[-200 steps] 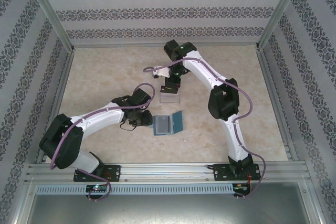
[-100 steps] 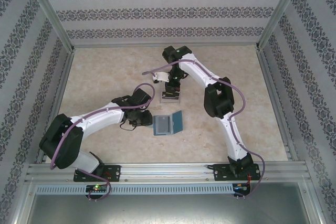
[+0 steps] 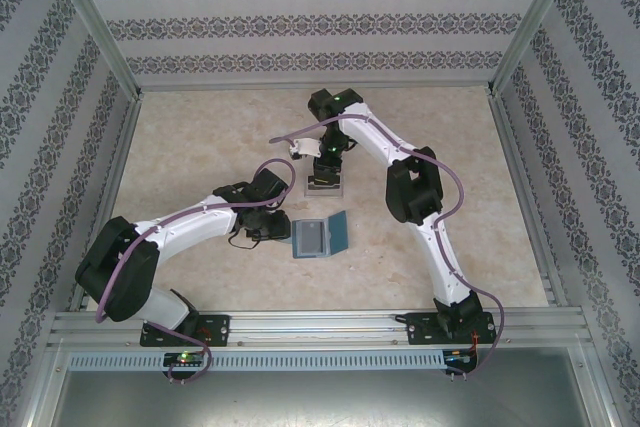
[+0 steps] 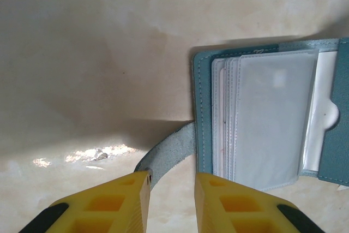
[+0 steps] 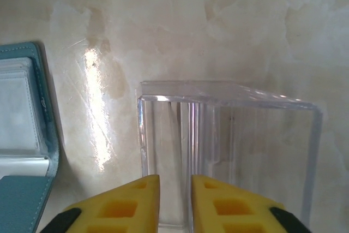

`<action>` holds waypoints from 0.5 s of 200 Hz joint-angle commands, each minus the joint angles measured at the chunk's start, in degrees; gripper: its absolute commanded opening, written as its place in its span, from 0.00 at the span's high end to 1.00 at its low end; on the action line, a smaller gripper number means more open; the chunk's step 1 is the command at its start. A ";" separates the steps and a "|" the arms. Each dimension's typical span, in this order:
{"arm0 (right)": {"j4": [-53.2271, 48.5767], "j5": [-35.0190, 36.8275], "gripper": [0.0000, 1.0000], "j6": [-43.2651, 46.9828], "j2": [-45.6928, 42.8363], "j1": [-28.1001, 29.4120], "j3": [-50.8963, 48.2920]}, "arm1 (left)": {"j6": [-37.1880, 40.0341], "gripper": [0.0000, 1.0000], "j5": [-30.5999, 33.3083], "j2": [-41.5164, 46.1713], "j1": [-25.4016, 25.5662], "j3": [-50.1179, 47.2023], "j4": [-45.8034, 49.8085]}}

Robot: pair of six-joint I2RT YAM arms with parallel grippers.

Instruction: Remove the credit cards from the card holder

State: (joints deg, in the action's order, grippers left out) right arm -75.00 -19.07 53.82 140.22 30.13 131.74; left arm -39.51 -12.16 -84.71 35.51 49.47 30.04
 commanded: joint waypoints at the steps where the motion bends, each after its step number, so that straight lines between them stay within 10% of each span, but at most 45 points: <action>1: 0.78 0.49 0.73 -0.20 -0.43 -0.33 2.57 | 0.27 0.72 -0.08 -0.82 -0.85 0.49 0.81; 100: 7.63 3.03 0.67 -1.60 -7.20 -0.83 -1.17 | 0.59 0.72 -0.34 -1.27 -0.88 1.23 0.72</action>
State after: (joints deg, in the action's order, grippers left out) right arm -69.34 -16.51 53.47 138.37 30.09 132.35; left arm -39.51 -12.19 -85.25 35.51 49.47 30.02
